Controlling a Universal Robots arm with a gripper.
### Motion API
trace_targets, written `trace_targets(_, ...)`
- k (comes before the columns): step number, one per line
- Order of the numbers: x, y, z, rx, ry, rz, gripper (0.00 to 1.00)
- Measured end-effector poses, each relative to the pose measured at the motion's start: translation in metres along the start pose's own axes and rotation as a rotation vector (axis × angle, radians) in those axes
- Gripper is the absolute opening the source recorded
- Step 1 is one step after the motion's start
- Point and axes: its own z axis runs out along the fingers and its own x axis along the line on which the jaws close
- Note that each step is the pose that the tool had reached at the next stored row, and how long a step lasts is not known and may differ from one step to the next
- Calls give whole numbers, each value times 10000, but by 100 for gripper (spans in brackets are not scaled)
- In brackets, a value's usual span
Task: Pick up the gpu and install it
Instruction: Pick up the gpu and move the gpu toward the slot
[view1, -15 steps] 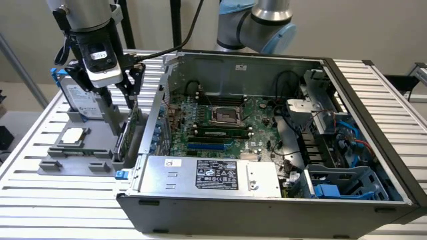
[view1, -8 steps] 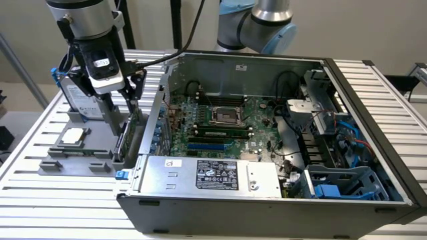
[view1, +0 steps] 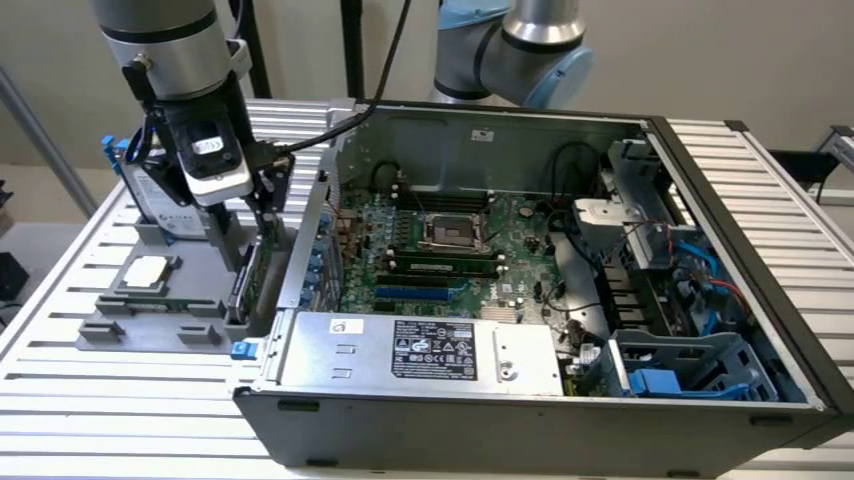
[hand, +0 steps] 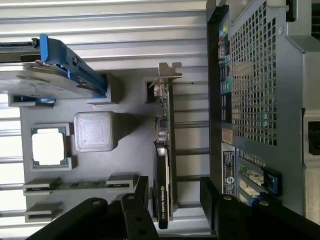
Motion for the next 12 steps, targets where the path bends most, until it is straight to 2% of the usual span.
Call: trace_targets(12, 33, -29, 216, 1, -2, 41, 54)
